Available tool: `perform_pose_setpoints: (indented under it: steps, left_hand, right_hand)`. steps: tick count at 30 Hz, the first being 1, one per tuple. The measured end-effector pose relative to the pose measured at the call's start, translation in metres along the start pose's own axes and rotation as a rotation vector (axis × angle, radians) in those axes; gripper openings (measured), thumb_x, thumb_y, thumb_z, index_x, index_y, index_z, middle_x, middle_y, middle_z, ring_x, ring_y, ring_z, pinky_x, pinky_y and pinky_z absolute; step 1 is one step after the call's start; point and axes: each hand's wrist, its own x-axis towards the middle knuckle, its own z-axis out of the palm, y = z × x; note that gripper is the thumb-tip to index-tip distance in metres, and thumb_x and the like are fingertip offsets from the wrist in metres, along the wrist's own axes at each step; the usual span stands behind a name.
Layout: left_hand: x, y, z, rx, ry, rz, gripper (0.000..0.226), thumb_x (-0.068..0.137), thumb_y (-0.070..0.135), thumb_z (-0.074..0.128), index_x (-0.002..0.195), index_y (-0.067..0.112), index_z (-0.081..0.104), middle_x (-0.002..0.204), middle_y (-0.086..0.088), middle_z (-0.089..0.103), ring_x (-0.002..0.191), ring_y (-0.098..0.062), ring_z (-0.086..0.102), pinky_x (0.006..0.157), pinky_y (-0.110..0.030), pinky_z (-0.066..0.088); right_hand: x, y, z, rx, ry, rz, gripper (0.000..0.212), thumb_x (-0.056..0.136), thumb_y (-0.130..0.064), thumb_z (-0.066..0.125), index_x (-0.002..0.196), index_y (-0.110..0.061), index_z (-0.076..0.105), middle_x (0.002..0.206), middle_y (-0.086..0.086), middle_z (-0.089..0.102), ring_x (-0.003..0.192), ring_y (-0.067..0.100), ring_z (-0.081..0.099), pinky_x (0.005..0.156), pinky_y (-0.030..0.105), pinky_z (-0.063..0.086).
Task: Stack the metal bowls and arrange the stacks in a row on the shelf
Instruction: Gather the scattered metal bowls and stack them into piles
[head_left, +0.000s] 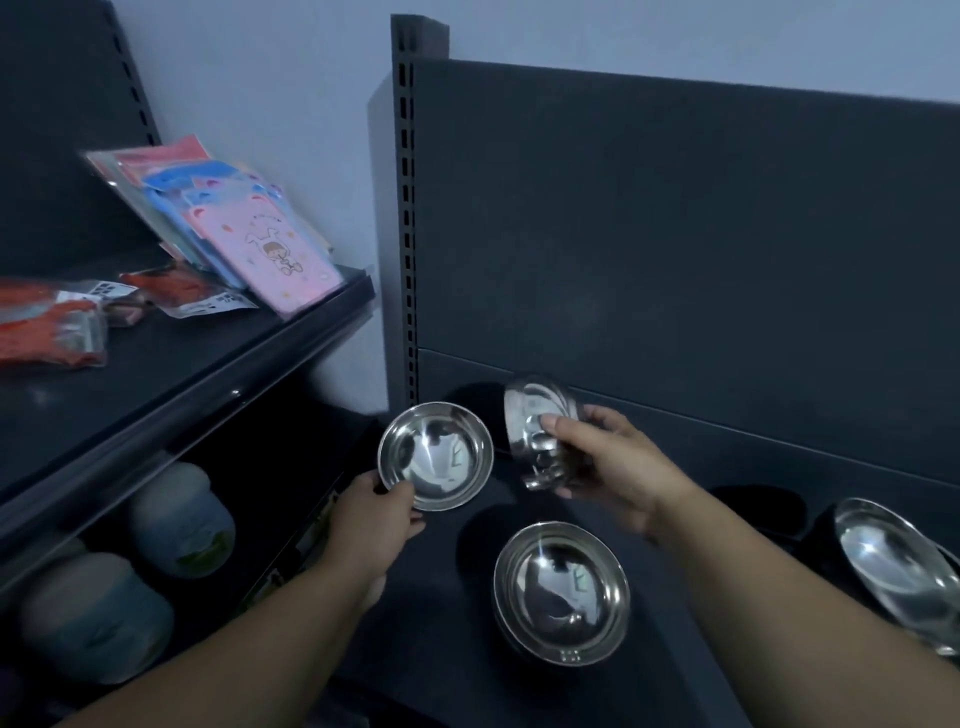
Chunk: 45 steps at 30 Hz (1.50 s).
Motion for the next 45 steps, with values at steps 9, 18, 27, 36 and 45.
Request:
perform_pose_setpoints:
  steps: [9, 18, 27, 36, 45]
  left_hand:
    - [-0.024, 0.013, 0.011, -0.003, -0.105, 0.06, 0.022, 0.092, 0.012, 0.05, 0.109, 0.012, 0.064, 0.102, -0.008, 0.071, 0.094, -0.021, 0.069, 0.074, -0.027, 0.056]
    - [-0.04, 0.016, 0.022, 0.068, -0.158, 0.102, 0.019, 0.09, 0.012, 0.051, 0.104, 0.017, 0.064, 0.1, -0.006, 0.072, 0.091, -0.019, 0.07, 0.072, -0.027, 0.057]
    - [-0.044, 0.017, 0.022, 0.244, -0.27, 0.115, 0.02, 0.089, 0.018, 0.056, 0.105, 0.018, 0.067, 0.09, -0.006, 0.075, 0.084, -0.021, 0.072, 0.072, -0.031, 0.06]
    - [-0.053, 0.017, 0.03, 0.56, -0.325, 0.235, 0.028, 0.086, 0.024, 0.064, 0.114, 0.02, 0.066, 0.103, 0.005, 0.071, 0.076, -0.015, 0.071, 0.055, -0.022, 0.054]
    - [-0.05, 0.01, 0.033, 0.649, -0.32, 0.282, 0.032, 0.081, 0.035, 0.068, 0.111, 0.024, 0.07, 0.104, 0.008, 0.073, 0.087, -0.009, 0.067, 0.077, -0.027, 0.054]
  right_hand:
    - [-0.039, 0.015, -0.03, 0.455, -0.14, 0.141, 0.081, 0.077, -0.072, 0.052, 0.122, -0.007, 0.067, 0.118, 0.019, 0.069, 0.09, 0.03, 0.069, 0.092, 0.049, 0.053]
    - [-0.063, 0.02, -0.031, 0.28, -0.081, 0.092, 0.081, 0.064, -0.067, 0.065, 0.124, -0.014, 0.065, 0.118, 0.021, 0.07, 0.104, 0.035, 0.07, 0.091, 0.047, 0.055]
    - [-0.075, 0.027, -0.055, 0.303, 0.051, 0.036, 0.052, 0.072, -0.051, 0.064, 0.112, -0.018, 0.07, 0.111, 0.011, 0.074, 0.104, 0.03, 0.068, 0.085, 0.044, 0.055]
    - [-0.086, 0.026, -0.066, 0.12, 0.284, -0.042, 0.038, 0.087, -0.045, 0.058, 0.104, -0.014, 0.073, 0.097, 0.012, 0.076, 0.089, 0.028, 0.071, 0.09, 0.051, 0.055]
    - [-0.095, 0.024, -0.052, -0.024, 0.344, -0.05, 0.052, 0.092, -0.057, 0.047, 0.096, -0.014, 0.076, 0.089, 0.008, 0.078, 0.087, 0.029, 0.073, 0.081, 0.045, 0.06]
